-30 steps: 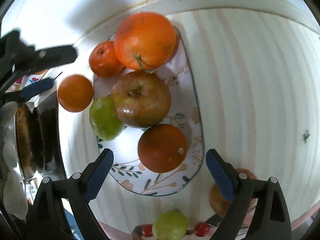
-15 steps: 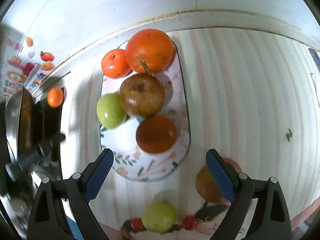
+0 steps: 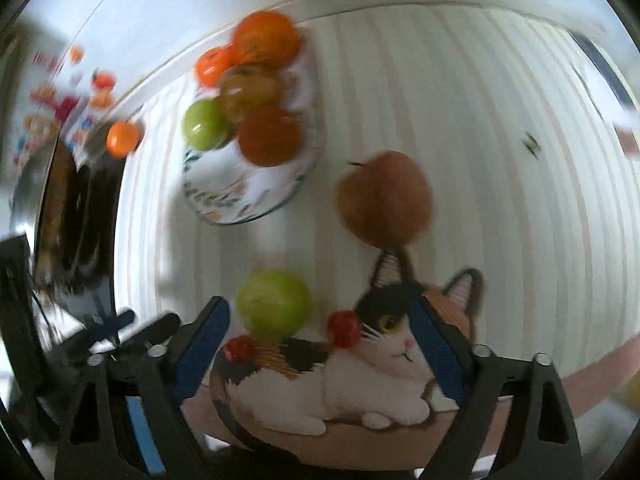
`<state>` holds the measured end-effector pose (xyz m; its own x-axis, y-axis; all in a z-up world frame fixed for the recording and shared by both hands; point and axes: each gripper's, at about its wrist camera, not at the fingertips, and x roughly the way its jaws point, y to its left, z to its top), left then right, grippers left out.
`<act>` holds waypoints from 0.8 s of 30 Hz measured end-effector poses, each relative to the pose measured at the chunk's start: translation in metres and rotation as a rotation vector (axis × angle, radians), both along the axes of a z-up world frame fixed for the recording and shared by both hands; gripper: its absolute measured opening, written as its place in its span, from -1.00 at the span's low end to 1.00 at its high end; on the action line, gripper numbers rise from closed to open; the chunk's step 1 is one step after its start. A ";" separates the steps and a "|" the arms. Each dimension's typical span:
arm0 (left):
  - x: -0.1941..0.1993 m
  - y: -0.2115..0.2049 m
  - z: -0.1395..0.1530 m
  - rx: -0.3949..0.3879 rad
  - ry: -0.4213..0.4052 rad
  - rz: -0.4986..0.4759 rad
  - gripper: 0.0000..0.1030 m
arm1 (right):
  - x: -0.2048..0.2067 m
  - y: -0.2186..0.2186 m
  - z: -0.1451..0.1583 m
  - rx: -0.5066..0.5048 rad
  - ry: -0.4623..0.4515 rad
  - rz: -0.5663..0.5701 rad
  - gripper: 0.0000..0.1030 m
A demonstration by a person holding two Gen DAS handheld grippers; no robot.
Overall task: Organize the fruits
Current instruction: 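Move both tools back over the fruit on the cat mat, then grasp a green apple with the left tool while the right tool grasps a red apple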
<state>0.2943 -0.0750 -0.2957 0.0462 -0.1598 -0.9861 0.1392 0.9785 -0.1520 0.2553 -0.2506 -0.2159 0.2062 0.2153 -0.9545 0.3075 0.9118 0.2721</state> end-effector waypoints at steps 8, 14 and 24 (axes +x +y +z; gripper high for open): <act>0.011 -0.078 -0.011 -0.054 0.013 -0.163 0.77 | 0.000 -0.054 -0.008 0.010 -0.008 -0.114 0.29; 0.024 -0.115 -0.033 -0.084 0.062 -0.209 0.73 | 0.024 -0.075 -0.009 0.035 -0.035 -0.152 0.29; 0.013 -0.144 -0.034 -0.113 0.047 -0.221 0.06 | 0.058 -0.088 -0.021 0.070 -0.005 -0.109 0.29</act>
